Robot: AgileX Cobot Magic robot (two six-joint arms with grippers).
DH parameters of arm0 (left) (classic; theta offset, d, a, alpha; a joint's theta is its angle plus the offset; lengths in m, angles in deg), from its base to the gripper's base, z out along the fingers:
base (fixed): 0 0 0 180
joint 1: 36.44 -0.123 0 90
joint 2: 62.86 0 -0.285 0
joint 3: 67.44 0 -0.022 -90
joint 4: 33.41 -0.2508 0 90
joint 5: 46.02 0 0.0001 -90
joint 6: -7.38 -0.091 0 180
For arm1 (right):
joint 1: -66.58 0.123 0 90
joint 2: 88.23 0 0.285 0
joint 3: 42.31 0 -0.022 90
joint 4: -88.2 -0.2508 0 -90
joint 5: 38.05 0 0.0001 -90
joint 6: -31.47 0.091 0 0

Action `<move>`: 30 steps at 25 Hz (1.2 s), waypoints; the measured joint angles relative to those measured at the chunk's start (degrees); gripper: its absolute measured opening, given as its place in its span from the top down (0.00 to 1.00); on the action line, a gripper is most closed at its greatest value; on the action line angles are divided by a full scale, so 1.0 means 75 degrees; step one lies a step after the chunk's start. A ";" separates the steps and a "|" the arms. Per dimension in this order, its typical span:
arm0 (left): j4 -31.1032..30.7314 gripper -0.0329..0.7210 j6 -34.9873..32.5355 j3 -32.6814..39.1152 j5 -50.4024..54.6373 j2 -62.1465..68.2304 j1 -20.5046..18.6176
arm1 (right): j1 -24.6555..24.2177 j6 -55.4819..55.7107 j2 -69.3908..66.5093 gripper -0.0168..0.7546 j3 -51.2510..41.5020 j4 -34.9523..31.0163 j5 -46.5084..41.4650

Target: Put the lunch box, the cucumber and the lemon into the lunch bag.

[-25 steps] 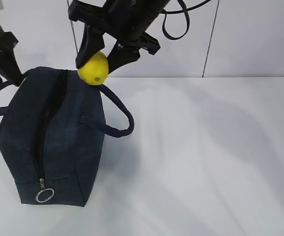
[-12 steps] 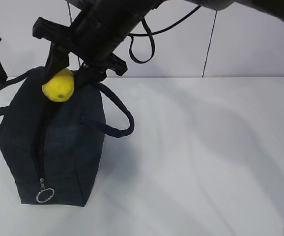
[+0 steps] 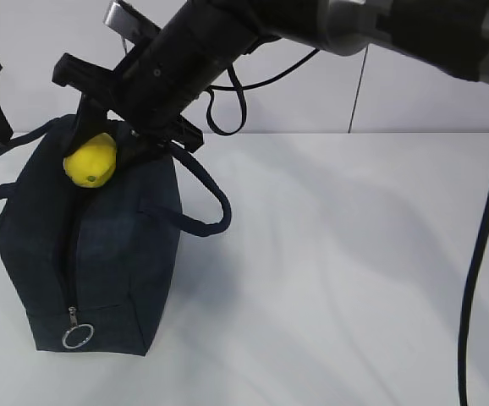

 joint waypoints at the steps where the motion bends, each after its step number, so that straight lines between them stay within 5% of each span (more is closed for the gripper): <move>1: 0.0000 0.44 0.0000 0.0000 0.0000 0.0000 0.0000 | 0.0000 0.0015 -0.0004 0.49 0.0000 0.0044 0.0000; 6: 0.0017 0.44 0.0000 0.0000 0.0000 0.0000 0.0000 | 0.0000 0.0015 -0.0032 0.44 0.0000 0.0484 0.0000; 13: 0.0045 0.44 0.0000 0.0000 0.0000 0.0000 0.0000 | 0.0000 0.0015 -0.0032 0.22 0.0000 0.0606 0.0000; 30: 0.0291 0.48 0.0000 0.0000 0.0000 -0.0016 0.0000 | 0.0000 -0.0940 -0.0077 0.29 0.1982 0.1022 -0.1330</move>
